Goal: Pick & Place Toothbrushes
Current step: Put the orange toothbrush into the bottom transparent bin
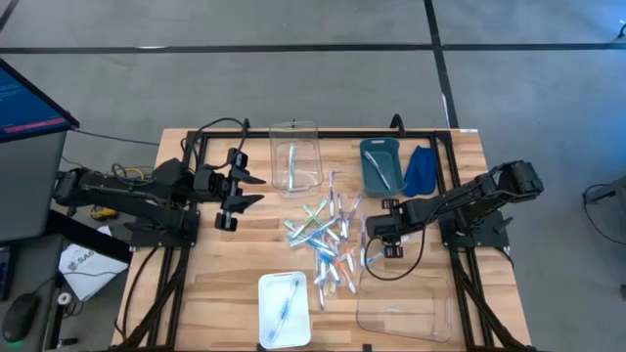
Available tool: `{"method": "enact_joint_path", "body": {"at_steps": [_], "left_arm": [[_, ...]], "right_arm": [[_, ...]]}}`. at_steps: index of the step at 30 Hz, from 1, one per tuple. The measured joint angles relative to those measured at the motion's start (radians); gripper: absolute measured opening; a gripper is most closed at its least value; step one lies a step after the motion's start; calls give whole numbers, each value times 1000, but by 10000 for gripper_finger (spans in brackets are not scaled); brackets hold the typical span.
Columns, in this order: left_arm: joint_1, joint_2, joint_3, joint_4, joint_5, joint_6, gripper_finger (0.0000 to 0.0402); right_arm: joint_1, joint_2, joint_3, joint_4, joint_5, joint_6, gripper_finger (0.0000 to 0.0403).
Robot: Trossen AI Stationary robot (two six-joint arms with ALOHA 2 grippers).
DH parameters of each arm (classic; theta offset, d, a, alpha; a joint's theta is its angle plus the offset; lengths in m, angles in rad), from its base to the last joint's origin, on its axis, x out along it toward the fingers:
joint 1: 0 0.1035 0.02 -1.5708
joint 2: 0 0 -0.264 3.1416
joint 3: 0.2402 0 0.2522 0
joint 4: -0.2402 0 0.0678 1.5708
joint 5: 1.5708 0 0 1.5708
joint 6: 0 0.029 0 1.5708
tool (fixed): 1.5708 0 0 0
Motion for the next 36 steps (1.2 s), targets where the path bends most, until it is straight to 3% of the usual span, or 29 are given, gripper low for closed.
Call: {"method": "enact_joint_path", "body": {"at_steps": [8, 18, 36], "left_arm": [[0, 0, 0, 0, 0, 0, 135], [0, 0, 0, 0, 0, 0, 135], [0, 0, 0, -4, 0, 0, 135]], "right_arm": [[0, 0, 0, 0, -9, 15, 12], [0, 1, 6, -10, -11, 16, 24], [1, 3, 173, -259, 32, 7, 13]]}}
